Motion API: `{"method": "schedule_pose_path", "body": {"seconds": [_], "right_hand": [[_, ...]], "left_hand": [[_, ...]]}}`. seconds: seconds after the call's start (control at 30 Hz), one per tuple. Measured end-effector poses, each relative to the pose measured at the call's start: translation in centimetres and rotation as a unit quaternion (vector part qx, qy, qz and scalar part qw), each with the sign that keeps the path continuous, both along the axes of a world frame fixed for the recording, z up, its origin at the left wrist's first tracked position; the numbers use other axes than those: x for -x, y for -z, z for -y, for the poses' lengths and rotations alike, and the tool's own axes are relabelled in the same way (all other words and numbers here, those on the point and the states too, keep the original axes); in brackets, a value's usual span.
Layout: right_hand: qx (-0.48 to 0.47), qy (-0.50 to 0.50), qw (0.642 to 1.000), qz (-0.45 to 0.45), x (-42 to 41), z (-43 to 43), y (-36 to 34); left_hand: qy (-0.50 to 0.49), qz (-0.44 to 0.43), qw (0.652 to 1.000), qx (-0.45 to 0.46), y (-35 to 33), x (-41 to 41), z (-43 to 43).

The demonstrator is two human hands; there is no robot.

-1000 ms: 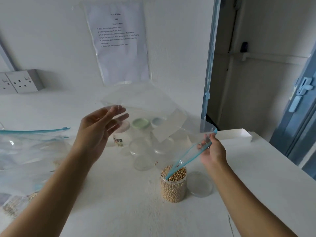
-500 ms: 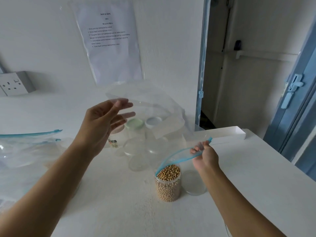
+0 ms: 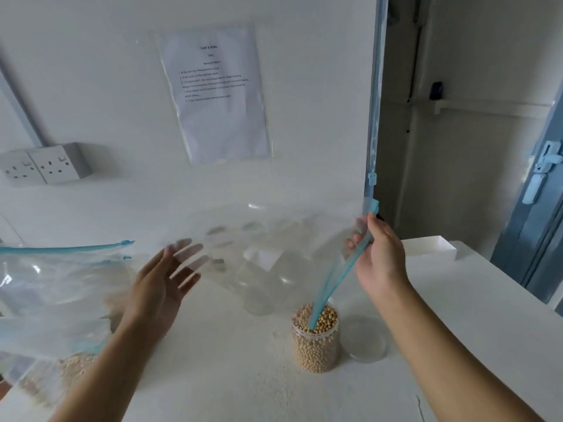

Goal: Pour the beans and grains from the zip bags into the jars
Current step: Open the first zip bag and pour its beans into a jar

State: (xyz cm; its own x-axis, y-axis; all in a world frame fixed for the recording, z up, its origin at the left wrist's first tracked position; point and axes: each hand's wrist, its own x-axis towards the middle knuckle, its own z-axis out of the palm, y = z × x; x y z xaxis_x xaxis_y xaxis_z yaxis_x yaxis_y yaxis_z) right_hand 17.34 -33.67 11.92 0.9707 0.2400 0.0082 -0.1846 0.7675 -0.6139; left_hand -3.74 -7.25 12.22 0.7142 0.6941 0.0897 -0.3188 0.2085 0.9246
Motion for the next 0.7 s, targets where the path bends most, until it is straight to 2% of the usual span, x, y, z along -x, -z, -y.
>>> {"method": "schedule_pose_path", "body": {"seconds": [0.17,0.27,0.37,0.5,0.6,0.7], "right_hand": [[0.065,-0.041,0.994,0.079,0.9,-1.8,-3.1],[0.066,-0.076,0.988,0.118,1.5,-3.0,-4.4],[0.096,-0.113,0.978,0.145,1.8,-4.2,-5.0],[0.186,-0.151,0.956,0.168,1.9,-6.1,-4.3],[0.235,-0.154,0.942,0.185,2.2,-6.9,-3.7],[0.265,-0.171,0.926,0.206,2.8,-7.3,-3.7]], "left_hand": [[-0.016,-0.022,0.992,0.119,3.5,2.5,0.0],[-0.02,-0.104,0.987,0.117,5.8,3.7,0.4],[0.002,-0.29,0.957,-0.018,8.7,5.3,0.4],[0.094,-0.472,0.856,-0.19,10.9,6.7,-0.5],[0.126,-0.511,0.804,-0.277,11.2,6.8,-0.8],[0.123,-0.487,0.787,-0.36,10.5,6.5,-1.0]]}}
